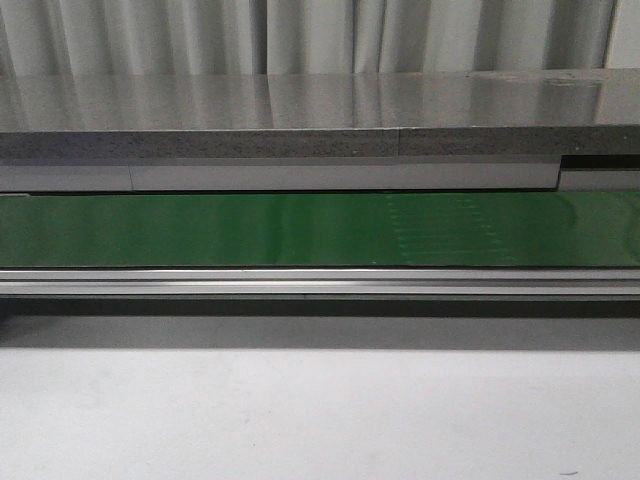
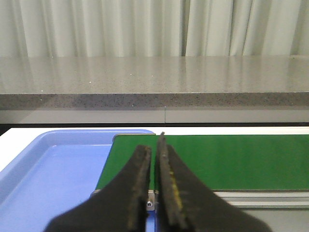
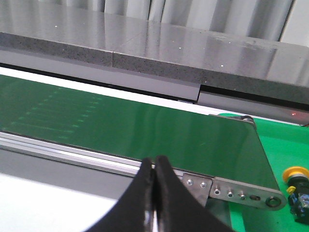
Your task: Move button from right to left
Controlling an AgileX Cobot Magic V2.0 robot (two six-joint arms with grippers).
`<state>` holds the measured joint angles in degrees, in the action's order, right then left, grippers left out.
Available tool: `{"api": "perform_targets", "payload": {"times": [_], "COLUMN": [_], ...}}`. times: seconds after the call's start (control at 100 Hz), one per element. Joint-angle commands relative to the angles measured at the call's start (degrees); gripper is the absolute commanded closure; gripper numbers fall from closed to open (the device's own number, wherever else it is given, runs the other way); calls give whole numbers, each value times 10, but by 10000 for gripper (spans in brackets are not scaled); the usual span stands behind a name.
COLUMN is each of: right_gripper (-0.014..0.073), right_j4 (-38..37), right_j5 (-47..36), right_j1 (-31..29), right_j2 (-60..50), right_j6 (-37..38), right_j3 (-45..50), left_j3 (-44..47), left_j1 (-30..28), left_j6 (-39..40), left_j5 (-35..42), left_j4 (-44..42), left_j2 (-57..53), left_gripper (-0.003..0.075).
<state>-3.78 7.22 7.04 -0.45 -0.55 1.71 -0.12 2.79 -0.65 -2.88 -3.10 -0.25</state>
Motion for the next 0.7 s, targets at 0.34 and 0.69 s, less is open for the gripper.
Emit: {"api": "perform_targets", "payload": {"times": [0.34, 0.69], "right_gripper": [662, 662], "right_j4": [-6, -6], "right_j5": [-44, -59], "right_j1": [0, 0], "right_j2": [-10, -10], "right_j6": [-4, -4], "right_j3": [0, 0], "left_j3": [23, 23], "left_j1": [4, 4], "left_j6": [7, 7], "left_j5": [46, 46], "left_j4": [1, 1], "left_j2": [-21, -21], "left_gripper": [715, 715]}}
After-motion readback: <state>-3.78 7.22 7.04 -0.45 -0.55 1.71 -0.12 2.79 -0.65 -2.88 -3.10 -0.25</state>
